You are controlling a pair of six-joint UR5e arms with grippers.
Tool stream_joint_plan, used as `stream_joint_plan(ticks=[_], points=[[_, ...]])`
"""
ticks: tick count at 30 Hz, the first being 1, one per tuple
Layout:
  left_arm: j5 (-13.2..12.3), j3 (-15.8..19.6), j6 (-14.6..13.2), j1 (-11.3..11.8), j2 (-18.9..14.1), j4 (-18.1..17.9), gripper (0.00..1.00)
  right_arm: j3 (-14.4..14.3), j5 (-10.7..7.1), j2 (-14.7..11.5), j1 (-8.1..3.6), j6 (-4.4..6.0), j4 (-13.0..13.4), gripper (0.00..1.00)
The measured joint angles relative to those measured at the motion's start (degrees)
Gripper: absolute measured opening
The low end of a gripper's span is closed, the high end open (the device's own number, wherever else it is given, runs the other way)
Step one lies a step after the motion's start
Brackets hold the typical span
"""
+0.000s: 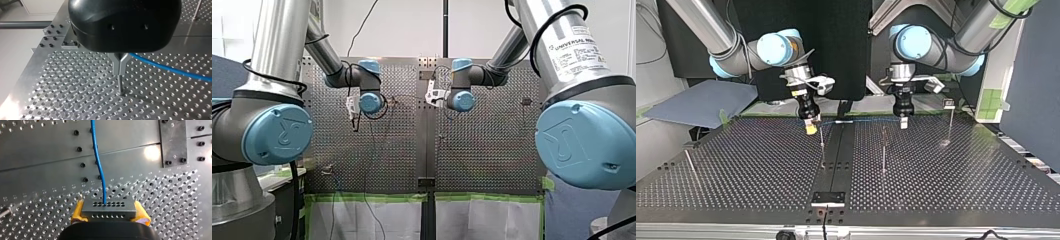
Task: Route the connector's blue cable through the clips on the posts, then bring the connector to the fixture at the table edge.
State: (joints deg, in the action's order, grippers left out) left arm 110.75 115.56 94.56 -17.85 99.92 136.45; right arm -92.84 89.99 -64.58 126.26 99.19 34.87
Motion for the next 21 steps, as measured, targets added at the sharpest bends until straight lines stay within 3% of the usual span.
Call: stream_joint_plan(ticks=[11,21], points=[[-2.6,-0.8,0.0,1.6,1.3,1.1,0.0,0.6,-0.73,0.5,-0.41,1.03,-0.3,0.0],[-3.2,-1.7,-0.1,2.4,3.4,1.2,0.0,1.5,-0.81,1.8,-0.45,1.11,-0.9,0.0]])
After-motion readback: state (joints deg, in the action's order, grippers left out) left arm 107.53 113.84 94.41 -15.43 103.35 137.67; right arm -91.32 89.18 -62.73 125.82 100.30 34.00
